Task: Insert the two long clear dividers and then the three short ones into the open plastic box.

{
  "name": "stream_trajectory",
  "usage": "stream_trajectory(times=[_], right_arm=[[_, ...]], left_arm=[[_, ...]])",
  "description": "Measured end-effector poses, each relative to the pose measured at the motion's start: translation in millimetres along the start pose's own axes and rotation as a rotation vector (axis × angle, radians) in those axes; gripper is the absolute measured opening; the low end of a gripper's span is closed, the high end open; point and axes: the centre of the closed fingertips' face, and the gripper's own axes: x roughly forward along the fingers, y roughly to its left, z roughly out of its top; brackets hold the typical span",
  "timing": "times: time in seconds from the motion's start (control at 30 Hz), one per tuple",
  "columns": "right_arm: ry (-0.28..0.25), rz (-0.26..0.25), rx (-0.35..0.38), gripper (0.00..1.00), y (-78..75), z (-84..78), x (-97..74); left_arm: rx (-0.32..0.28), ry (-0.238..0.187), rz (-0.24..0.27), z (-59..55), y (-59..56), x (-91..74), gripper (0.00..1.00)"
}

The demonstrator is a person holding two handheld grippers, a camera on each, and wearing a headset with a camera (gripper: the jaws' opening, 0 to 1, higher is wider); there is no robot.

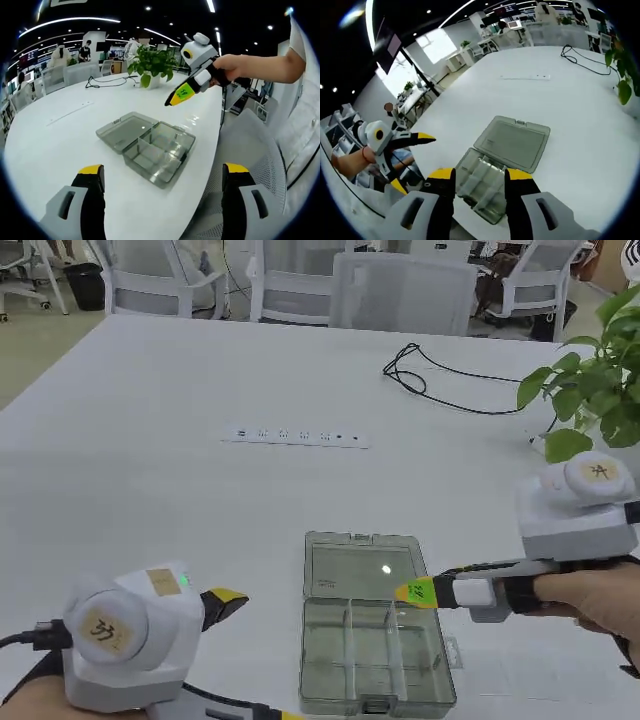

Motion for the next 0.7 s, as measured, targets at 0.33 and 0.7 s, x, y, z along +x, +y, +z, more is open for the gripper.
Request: stream_trajectory(times=[0.33, 0.7], right_arm=[[0.062, 0.011, -0.23, 0.52, -11.0, -12.4, -25.1], [0.18, 0.073, -0.46, 0.58, -18.8, -36.6, -35.7]], left_arm=[[0.002, 0.005, 0.008, -0.6, -0.2, -1.0, 1.0], [0.006, 0.012, 0.01, -1.7, -0.3, -1.9, 1.0]])
